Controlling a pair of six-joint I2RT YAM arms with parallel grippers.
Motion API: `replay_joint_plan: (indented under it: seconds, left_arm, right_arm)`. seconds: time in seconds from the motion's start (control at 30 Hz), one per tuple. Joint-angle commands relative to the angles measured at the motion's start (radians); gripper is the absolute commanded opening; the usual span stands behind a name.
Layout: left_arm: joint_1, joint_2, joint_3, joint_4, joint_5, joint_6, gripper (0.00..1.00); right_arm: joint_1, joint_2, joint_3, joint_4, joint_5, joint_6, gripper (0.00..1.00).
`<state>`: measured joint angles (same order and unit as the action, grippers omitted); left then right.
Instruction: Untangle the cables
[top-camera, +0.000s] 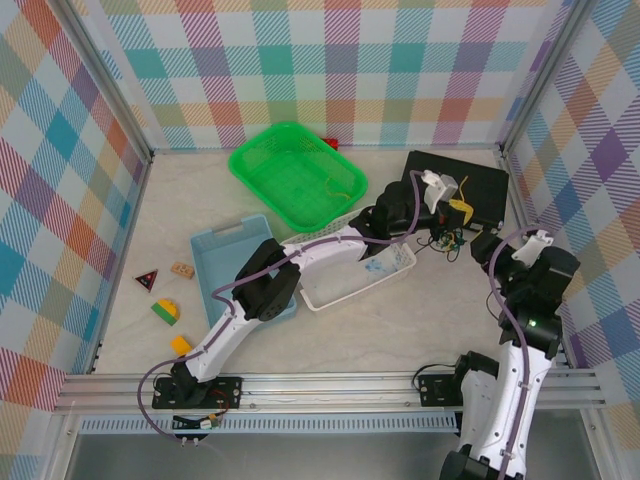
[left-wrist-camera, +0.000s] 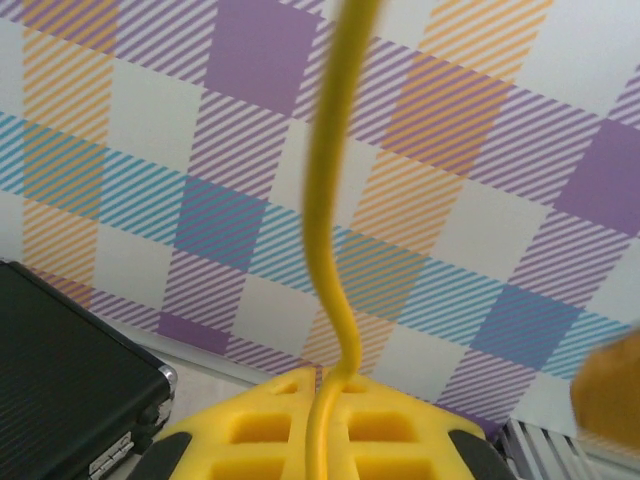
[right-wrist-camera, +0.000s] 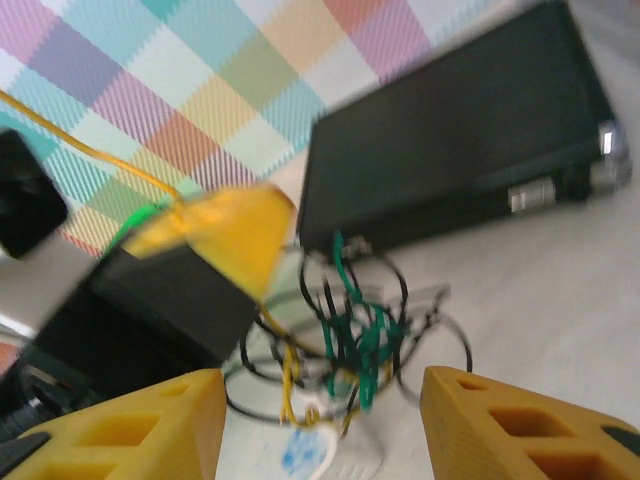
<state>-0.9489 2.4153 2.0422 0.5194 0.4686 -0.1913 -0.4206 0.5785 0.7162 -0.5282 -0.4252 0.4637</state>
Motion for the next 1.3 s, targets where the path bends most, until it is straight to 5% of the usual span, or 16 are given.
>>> replay_joint_plan:
  seconds: [0.0, 0.27, 0.43, 0.53, 0.8, 1.27]
  left_arm:
    - [-0.013, 0.001, 0.046, 0.003, -0.052, -0.016, 0.0]
    - [-0.032, -0.001, 0.05, -0.002, -0.044, -0.02, 0.0]
    - [-0.041, -0.005, 0.055, -0.013, -0.038, -0.011, 0.0]
    - [-0.045, -0.01, 0.054, -0.018, -0.039, -0.007, 0.0]
    - [-0.047, -0.045, 0.054, -0.061, -0.051, 0.025, 0.0]
    - [-0.024, -0.115, 0.052, -0.055, -0.067, -0.01, 0.0]
  right_arm:
    - [0.016, 0.048, 0.04, -0.159, -0.045, 0.149, 0.54]
    - [0.072, 0.186, 0.085, -0.151, -0.162, 0.163, 0.55]
    - [0.142, 0.225, 0.091, -0.101, -0.132, 0.177, 0.55]
    - [0.155, 0.246, 0.088, -0.109, -0.064, 0.193, 0.48]
    - [0.156, 0.221, 0.006, -0.15, 0.167, 0.24, 0.0]
    - [0.092, 0.413, 0.02, -0.205, 0.401, 0.157, 0.0]
